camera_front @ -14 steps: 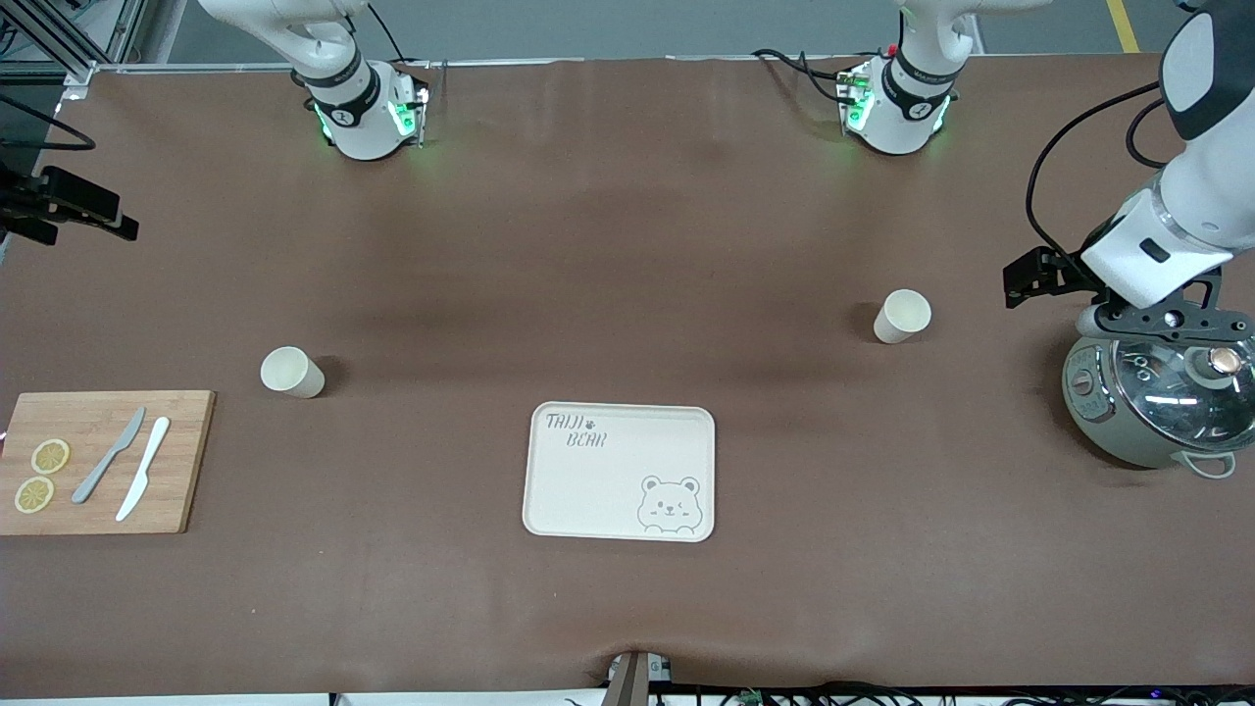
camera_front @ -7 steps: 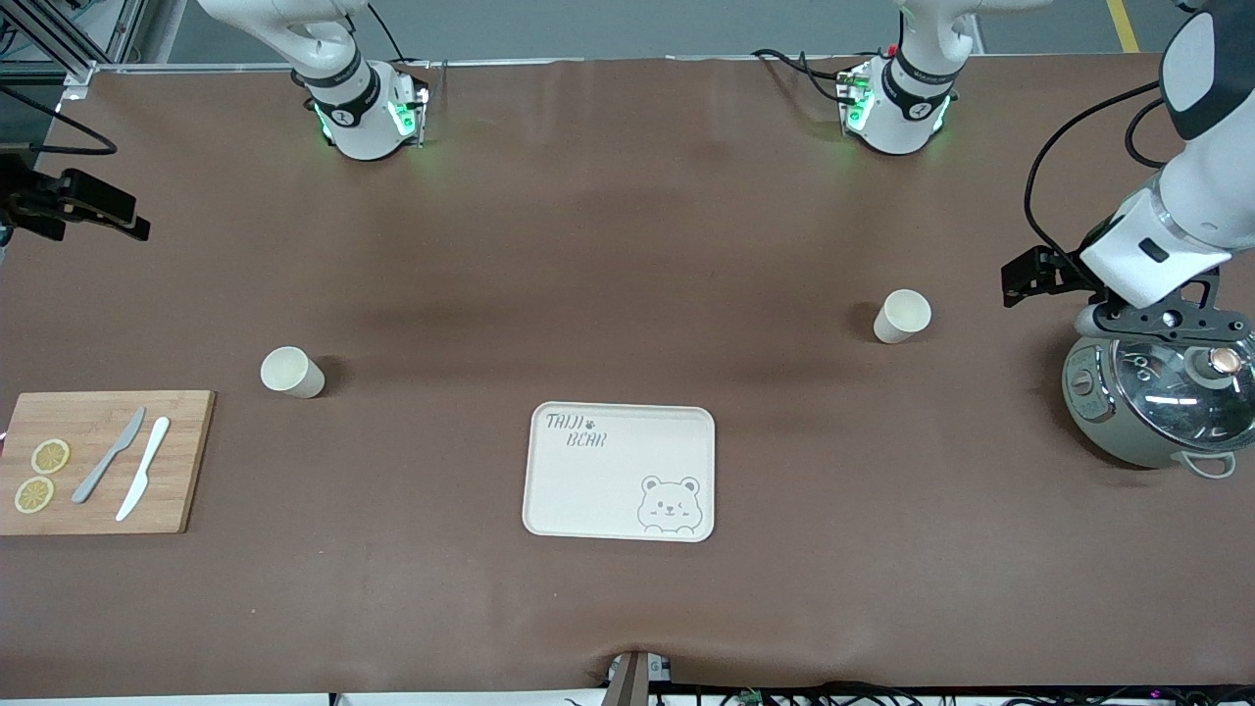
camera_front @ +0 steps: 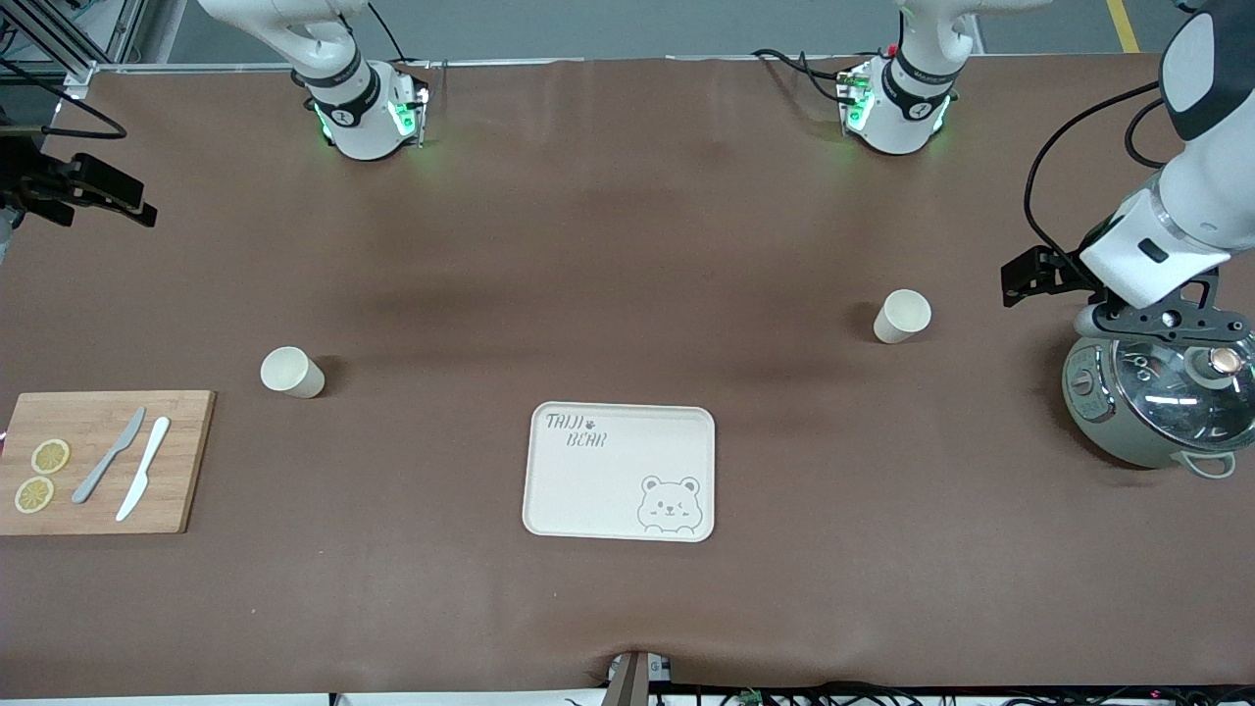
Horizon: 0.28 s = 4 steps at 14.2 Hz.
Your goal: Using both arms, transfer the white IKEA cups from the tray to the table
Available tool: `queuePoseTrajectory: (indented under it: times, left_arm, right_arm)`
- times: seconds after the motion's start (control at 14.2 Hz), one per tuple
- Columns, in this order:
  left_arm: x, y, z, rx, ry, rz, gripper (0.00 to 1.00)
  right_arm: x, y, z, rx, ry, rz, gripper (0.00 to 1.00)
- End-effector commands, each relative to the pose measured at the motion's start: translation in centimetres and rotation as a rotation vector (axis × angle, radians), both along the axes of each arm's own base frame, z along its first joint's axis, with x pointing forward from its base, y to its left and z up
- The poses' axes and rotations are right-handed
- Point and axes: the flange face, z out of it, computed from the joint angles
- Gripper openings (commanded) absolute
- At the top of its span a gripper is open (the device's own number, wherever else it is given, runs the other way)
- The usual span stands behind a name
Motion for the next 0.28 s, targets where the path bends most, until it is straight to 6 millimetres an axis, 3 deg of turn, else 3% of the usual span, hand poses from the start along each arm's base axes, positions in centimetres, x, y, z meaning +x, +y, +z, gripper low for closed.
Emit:
queuePoseTrajectory:
  times: [0.0, 0.21]
  left_arm:
    - [0.09, 0.36, 0.33, -0.017, 0.009, 0.010, 1.00]
    - [0.13, 0.43, 0.17, -0.018, 0.012, 0.012, 1.00]
  right_arm:
    - [-0.62, 0.54, 0.26, -0.013, -0.018, 0.010, 1.00]
    - [-0.52, 0.59, 0.29, -0.009, -0.022, 0.010, 1.00]
